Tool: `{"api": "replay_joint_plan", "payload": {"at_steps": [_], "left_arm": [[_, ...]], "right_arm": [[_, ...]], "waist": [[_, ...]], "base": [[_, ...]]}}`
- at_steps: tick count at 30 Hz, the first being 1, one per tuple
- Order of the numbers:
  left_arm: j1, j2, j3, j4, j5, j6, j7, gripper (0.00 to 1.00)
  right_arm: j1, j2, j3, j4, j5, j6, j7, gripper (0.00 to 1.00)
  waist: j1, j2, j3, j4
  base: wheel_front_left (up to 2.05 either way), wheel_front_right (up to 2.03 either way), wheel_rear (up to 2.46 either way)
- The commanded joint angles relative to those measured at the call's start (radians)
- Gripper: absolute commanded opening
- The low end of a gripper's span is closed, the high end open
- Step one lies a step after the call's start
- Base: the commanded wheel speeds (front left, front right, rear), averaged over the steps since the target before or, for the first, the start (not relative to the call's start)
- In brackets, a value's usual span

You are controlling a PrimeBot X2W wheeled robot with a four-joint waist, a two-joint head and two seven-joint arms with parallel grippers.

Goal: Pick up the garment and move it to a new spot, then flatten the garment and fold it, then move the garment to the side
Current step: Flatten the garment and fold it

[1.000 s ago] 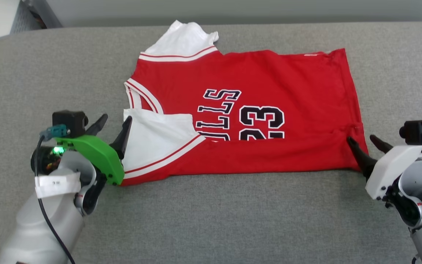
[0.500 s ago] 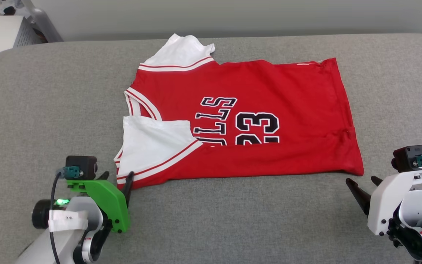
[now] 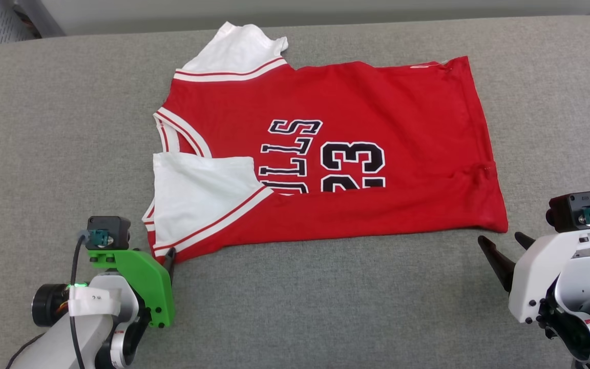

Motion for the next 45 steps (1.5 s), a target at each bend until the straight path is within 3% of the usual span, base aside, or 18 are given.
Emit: {"api": "replay_joint_plan", "payload": {"at_steps": [1,3,4,5,14,19,28,35,42,43,45], "left_arm": [[0.018,-0.001,-0.009,0.01,-0.01,-0.008,0.016,1.0],[0.019,-0.01,-0.008,0.025,-0.025,-0.016,0.021,1.0],[0.019,-0.013,-0.007,0.037,-0.031,-0.023,0.023,0.35],[0.017,-0.015,-0.01,0.049,-0.033,-0.029,0.024,0.0],[0.008,-0.057,-0.03,0.132,-0.044,-0.099,-0.019,0.0],[0.006,-0.063,0.003,0.084,-0.047,-0.097,-0.089,0.0],[-0.024,-0.026,0.008,-0.064,-0.004,-0.073,-0.103,0.0],[-0.039,-0.017,0.01,-0.13,0.014,-0.059,-0.109,0.0],[-0.044,-0.015,0.005,-0.142,0.023,-0.056,-0.114,0.0],[-0.044,-0.014,0.003,-0.139,0.025,-0.056,-0.114,0.0],[-0.043,-0.013,0.0,-0.134,0.026,-0.056,-0.113,0.0]], "right_arm": [[0.008,0.006,-0.002,-0.002,-0.01,-0.001,-0.005,1.0],[0.004,0.002,-0.003,0.002,-0.019,-0.001,-0.011,1.0],[0.002,0.001,-0.004,0.005,-0.022,-0.001,-0.014,1.0],[0.001,0.0,-0.004,0.008,-0.023,-0.001,-0.016,1.0],[0.016,-0.011,-0.041,0.041,-0.029,-0.001,-0.005,1.0],[-0.002,-0.01,-0.076,0.053,-0.041,-0.001,-0.001,1.0],[-0.097,-0.027,-0.094,0.149,-0.139,-0.001,0.021,1.0],[-0.161,0.006,-0.111,0.251,-0.217,-0.001,0.022,1.0],[-0.156,0.032,-0.097,0.315,-0.211,-0.001,0.048,1.0],[-0.152,0.035,-0.092,0.323,-0.2,-0.001,0.059,0.88],[-0.147,0.039,-0.088,0.33,-0.186,-0.001,0.069,0.09]], "waist": [[0.0,0.0,0.01,-0.003],[0.0,0.0,0.015,-0.003],[0.0,0.0,0.016,-0.002],[0.0,0.0,0.016,-0.001],[0.0,0.0,-0.041,0.03],[0.0,0.0,-0.052,0.056],[0.0,0.0,-0.011,0.096],[0.0,0.0,0.027,0.118],[0.0,0.0,0.038,0.128],[0.0,0.0,0.038,0.128],[0.0,0.0,0.036,0.128]], "base": [[0.0,0.0,0.0],[0.0,0.0,0.0],[0.0,0.0,0.0],[0.0,0.0,0.0],[0.0,0.0,0.0],[0.0,0.0,0.0],[0.0,0.0,0.0],[0.0,0.0,0.0],[0.0,0.0,0.0],[0.0,0.0,0.0],[0.0,0.0,0.0]]}}
